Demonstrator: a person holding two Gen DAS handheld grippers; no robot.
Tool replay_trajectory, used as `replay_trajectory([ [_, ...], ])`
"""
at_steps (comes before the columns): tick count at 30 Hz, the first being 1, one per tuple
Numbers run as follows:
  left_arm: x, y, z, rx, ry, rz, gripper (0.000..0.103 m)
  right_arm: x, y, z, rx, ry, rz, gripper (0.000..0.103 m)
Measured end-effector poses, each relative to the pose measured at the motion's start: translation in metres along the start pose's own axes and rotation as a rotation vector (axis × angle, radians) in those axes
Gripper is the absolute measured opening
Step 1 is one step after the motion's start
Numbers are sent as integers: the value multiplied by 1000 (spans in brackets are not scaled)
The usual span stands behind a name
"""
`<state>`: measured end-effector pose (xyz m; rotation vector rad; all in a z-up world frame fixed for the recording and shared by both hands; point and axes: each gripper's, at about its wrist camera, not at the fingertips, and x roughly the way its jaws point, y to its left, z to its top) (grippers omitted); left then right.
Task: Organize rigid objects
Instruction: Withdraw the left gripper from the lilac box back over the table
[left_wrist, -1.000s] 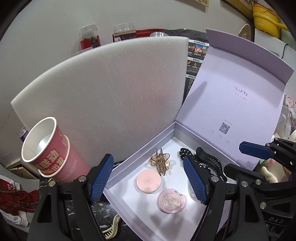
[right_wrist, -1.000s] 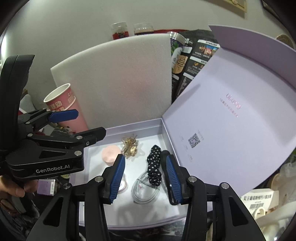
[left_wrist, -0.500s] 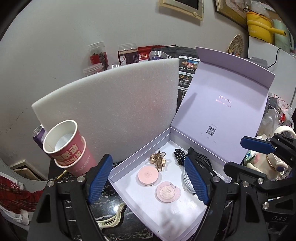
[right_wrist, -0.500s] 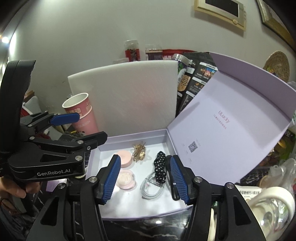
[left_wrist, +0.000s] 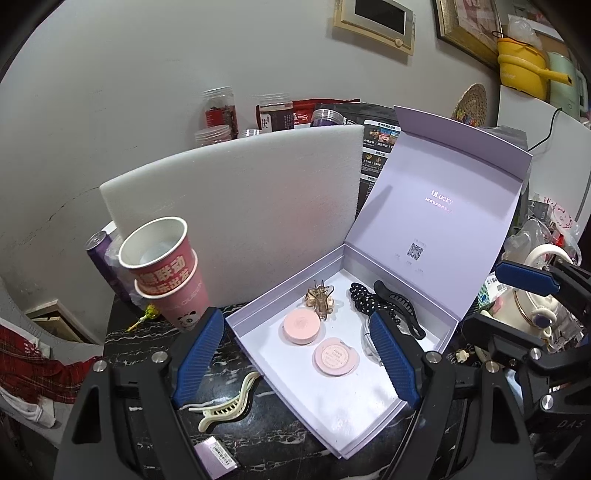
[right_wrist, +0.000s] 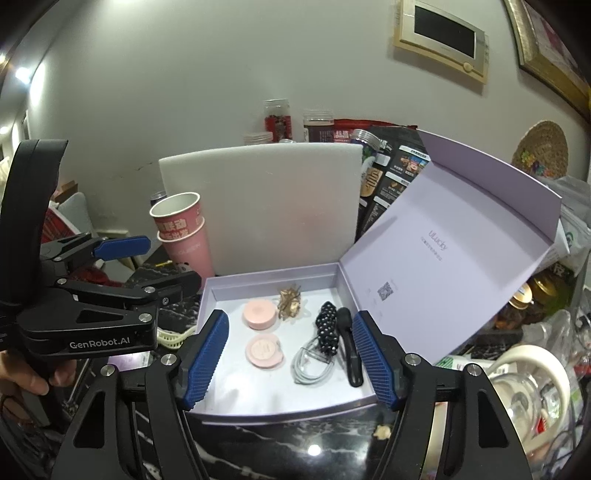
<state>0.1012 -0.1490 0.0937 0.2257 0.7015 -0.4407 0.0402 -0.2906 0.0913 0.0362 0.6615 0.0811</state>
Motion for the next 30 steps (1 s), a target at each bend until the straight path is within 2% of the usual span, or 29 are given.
replay_trajectory([
  [7, -16, 7, -14, -29, 5, -10, 82, -13, 13, -7, -19, -12, 15, 74],
  [21, -51, 20, -54, -60, -14, 56, 82, -21, 47, -28, -40, 8, 79, 74],
  [30, -56, 29, -84, -98, 17, 76, 82, -21, 65, -44, -55, 29, 110, 74],
])
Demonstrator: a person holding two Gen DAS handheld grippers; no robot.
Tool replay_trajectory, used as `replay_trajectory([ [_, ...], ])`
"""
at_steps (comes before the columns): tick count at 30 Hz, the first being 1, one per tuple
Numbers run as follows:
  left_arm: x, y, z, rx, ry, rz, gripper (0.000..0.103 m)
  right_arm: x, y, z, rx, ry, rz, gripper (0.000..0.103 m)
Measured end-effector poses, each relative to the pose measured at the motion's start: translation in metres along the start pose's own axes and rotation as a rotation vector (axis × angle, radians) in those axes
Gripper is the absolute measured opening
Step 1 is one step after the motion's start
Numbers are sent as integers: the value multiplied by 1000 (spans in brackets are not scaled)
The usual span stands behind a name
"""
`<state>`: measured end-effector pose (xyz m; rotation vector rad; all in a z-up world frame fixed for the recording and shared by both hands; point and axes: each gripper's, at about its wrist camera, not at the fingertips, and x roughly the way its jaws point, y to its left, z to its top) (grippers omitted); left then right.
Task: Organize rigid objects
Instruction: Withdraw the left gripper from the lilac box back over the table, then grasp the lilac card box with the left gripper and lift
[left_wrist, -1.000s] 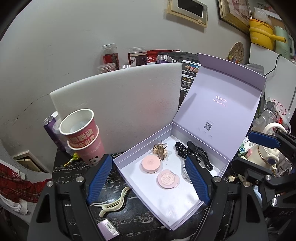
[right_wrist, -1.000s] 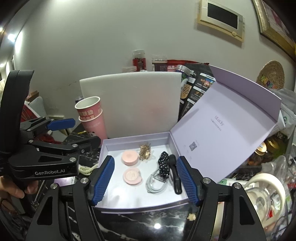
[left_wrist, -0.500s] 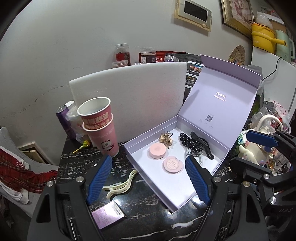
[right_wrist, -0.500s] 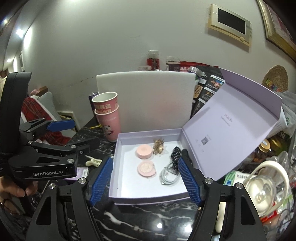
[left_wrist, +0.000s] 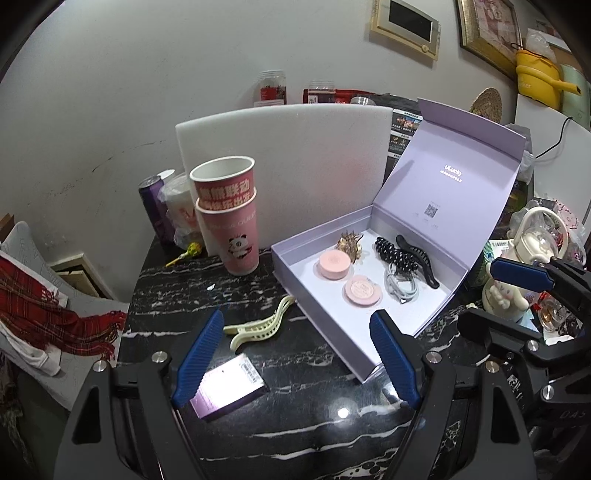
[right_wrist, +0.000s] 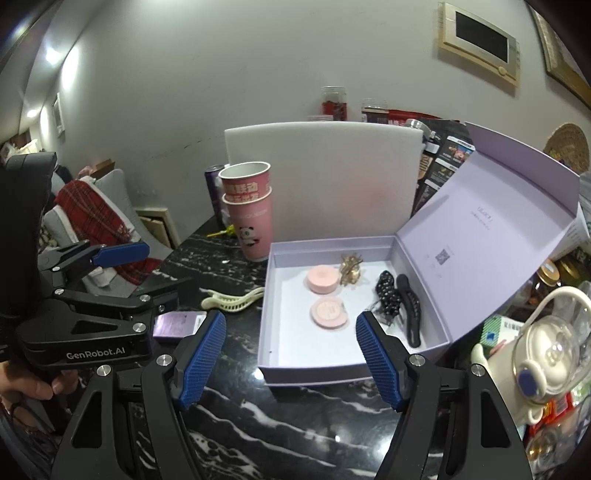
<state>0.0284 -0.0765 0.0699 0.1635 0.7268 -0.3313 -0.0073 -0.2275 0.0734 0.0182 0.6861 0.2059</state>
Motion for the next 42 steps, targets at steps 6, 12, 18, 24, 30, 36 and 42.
replay_trajectory([
  [6, 4, 14, -17, -49, 31, 15, 82, 6, 12, -9, -11, 12, 32, 74],
  [12, 13, 31, -35, -106, 72, 48, 82, 17, 22, -16, -23, 28, 50, 74],
  [18, 25, 48, -48, -167, 97, 55, 82, 33, 27, -21, -28, 50, 74, 74],
  [24, 41, 62, -59, -233, 138, 48, 82, 50, 28, -21, -19, 73, 100, 74],
  [30, 62, 73, -68, -294, 181, 62, 82, 69, 28, -20, -23, 95, 119, 74],
  [36, 88, 81, -76, -344, 243, 57, 82, 83, 26, -16, -33, 111, 116, 74],
  [42, 106, 86, -78, -369, 277, 63, 82, 93, 21, -13, -28, 122, 120, 74],
])
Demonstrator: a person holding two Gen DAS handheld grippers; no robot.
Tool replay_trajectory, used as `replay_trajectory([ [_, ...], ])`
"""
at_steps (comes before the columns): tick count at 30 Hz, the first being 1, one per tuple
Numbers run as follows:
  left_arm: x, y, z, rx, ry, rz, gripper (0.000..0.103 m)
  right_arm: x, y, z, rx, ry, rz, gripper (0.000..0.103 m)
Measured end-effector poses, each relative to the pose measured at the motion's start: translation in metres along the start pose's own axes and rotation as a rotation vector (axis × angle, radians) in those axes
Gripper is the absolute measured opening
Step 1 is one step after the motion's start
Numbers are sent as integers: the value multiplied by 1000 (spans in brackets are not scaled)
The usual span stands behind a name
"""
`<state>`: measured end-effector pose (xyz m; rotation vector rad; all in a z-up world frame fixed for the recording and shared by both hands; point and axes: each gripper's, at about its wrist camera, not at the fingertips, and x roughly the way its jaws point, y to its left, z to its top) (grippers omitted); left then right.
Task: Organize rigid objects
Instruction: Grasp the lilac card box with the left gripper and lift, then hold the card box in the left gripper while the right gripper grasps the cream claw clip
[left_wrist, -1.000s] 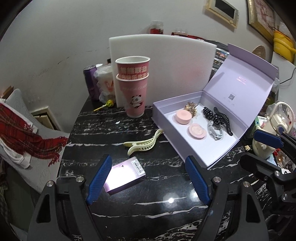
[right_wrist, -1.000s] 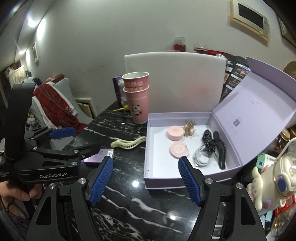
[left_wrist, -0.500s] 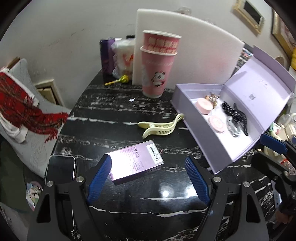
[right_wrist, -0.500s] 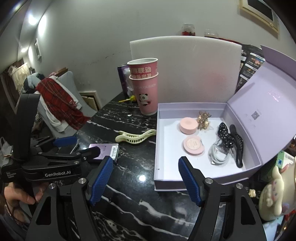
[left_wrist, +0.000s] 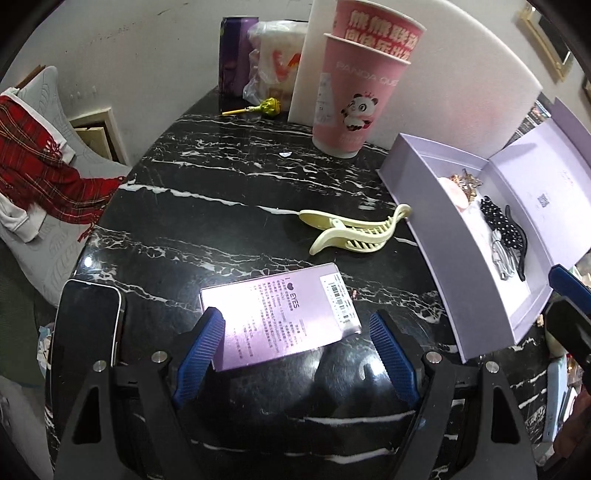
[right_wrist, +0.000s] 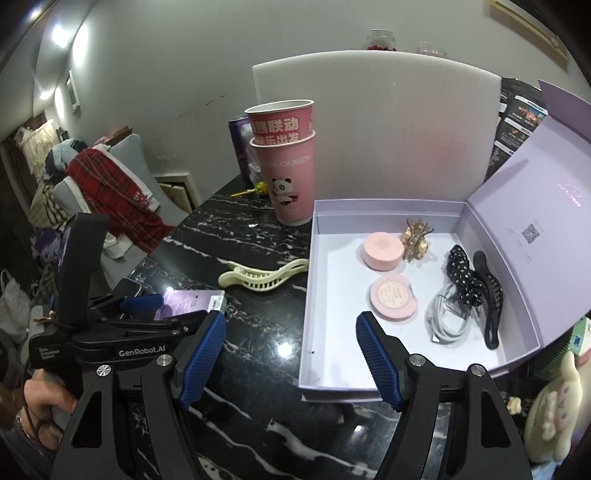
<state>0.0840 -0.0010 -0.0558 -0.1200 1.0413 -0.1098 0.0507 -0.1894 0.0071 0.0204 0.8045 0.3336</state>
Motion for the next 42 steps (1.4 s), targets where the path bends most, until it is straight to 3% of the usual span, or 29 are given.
replay_trajectory([
  [15, 10, -13, 1, 106, -6, 107, 82, 15, 0, 5, -26, 21, 9, 74],
  [17, 10, -12, 1, 99, -2, 109, 85, 16, 1, 5, -29, 21, 10, 74],
  [19, 14, -7, 1, 76, 27, 119, 100, 15, 1, 5, -30, 19, 11, 74],
  [21, 25, 2, -1, 33, 75, 87, 102, 15, 0, 6, -29, 17, 14, 74],
  [24, 25, 2, -4, 60, 51, 133, 103, 14, 0, 6, -32, 17, 11, 74],
  [33, 21, 6, -9, 85, 3, 119, 102, 19, 3, 5, -38, 28, 13, 74],
  [36, 19, 6, -11, 98, -16, 110, 96, 21, 7, 6, -48, 29, 19, 74],
  [42, 17, 12, -12, 110, -30, 85, 95, 29, 20, 11, -76, 32, 53, 74],
])
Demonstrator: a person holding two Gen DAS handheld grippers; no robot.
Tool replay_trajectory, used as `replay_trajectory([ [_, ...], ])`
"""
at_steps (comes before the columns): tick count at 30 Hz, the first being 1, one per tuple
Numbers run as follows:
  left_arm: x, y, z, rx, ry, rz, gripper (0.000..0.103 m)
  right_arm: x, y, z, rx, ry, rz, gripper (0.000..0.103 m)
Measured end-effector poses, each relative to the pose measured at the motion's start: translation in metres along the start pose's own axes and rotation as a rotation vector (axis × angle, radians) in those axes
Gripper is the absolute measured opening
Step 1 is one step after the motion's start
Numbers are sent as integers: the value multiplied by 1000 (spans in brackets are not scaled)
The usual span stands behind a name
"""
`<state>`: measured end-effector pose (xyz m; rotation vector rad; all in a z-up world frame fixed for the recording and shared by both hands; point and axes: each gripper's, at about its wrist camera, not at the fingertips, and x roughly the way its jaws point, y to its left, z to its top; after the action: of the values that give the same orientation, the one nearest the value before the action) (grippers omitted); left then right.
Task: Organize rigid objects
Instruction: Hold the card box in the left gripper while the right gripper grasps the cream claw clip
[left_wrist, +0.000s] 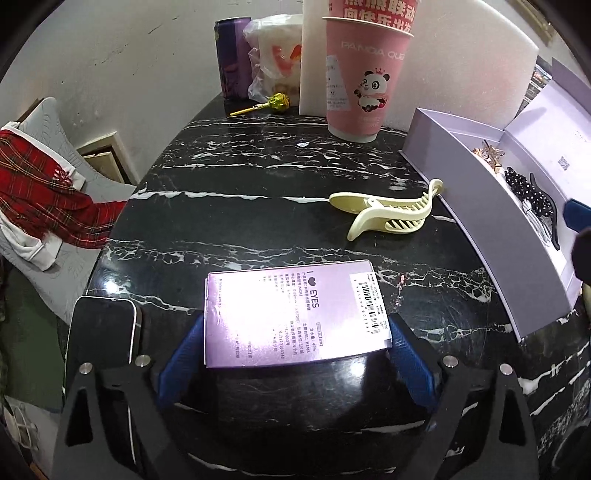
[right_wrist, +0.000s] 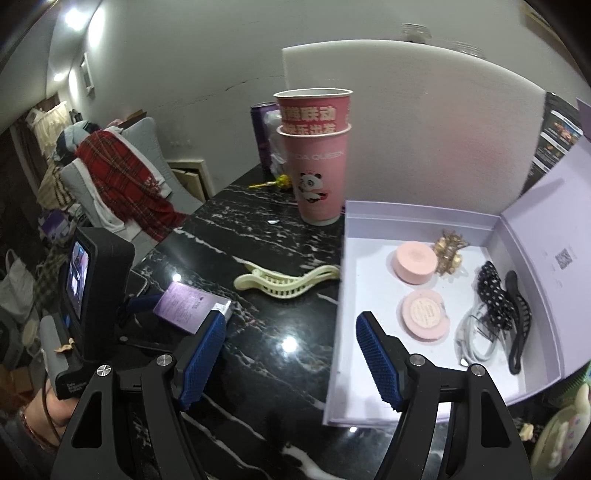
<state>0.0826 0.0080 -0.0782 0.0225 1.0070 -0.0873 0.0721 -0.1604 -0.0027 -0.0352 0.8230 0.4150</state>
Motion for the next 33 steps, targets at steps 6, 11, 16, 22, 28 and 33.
replay_trajectory([
  [6, -16, 19, 2, -31, -30, -26, 95, 24, 17, 13, -75, 18, 24, 74],
  [11, -31, 40, 9, -46, -75, 22, 95, 51, 31, 24, -136, 52, 34, 74],
  [16, -32, 58, 14, -70, -87, 41, 95, 77, 46, 31, -225, 93, 56, 74],
  [22, -28, 69, 18, -89, -89, 35, 95, 102, 50, 31, -324, 155, 43, 72],
  [28, -25, 67, 20, -88, -88, 22, 95, 118, 50, 35, -368, 219, 50, 68],
  [33, -25, 64, 20, -83, -83, 22, 95, 123, 55, 30, -412, 251, 2, 59],
])
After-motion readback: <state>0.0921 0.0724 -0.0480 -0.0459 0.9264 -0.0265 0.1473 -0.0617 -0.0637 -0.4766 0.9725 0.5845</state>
